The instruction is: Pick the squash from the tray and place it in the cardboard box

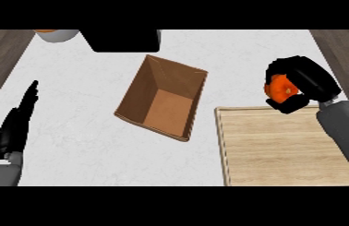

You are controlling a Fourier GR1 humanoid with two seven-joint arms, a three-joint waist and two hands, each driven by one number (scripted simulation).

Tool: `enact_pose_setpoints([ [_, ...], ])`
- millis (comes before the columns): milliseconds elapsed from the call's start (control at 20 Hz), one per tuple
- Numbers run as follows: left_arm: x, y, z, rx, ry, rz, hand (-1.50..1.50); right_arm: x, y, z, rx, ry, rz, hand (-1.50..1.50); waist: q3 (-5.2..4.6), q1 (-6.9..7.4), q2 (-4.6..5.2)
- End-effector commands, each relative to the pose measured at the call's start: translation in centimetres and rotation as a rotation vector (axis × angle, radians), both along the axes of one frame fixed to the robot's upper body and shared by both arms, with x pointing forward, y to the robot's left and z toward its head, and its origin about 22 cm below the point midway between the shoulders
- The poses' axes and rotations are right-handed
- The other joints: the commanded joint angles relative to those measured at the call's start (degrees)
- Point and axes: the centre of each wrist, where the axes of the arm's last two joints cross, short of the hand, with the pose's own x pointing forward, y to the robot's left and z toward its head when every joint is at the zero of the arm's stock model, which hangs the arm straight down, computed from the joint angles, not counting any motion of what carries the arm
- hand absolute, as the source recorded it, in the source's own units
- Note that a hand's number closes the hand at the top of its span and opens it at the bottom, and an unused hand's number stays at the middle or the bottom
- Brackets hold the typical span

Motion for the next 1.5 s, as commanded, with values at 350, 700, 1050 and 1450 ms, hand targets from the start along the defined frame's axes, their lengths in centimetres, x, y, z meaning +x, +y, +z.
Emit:
enact_pose_setpoints([
  [350, -0.3, 0.6, 0.5, 0.009, -0.001, -0.004, 0.0, -1.1, 6.9, 7.3, 0.184, -0.045, 0.202, 1.5, 0.0, -0.16, -0.06],
  [700, 0.7, -0.7, -1.2, -0.012, 0.005, 0.001, 0.0, -1.5, 15.2, 7.9, 0.321, 0.088, 0.217, 1.5, -0.02, 0.03, 0.19],
  [1050, 0.9, 0.6, 0.3, -0.006, 0.005, -0.006, 0.0, 0.7, 21.4, 11.3, 0.389, 0.204, 0.175, 1.5, 0.0, 0.6, 0.24],
  [1450, 0.3, -2.1, 0.2, -0.017, -0.011, -0.031, 0.0, 2.2, 29.2, 8.6, 0.362, 0.272, 0.167, 1.5, 0.02, 1.43, 0.37],
])
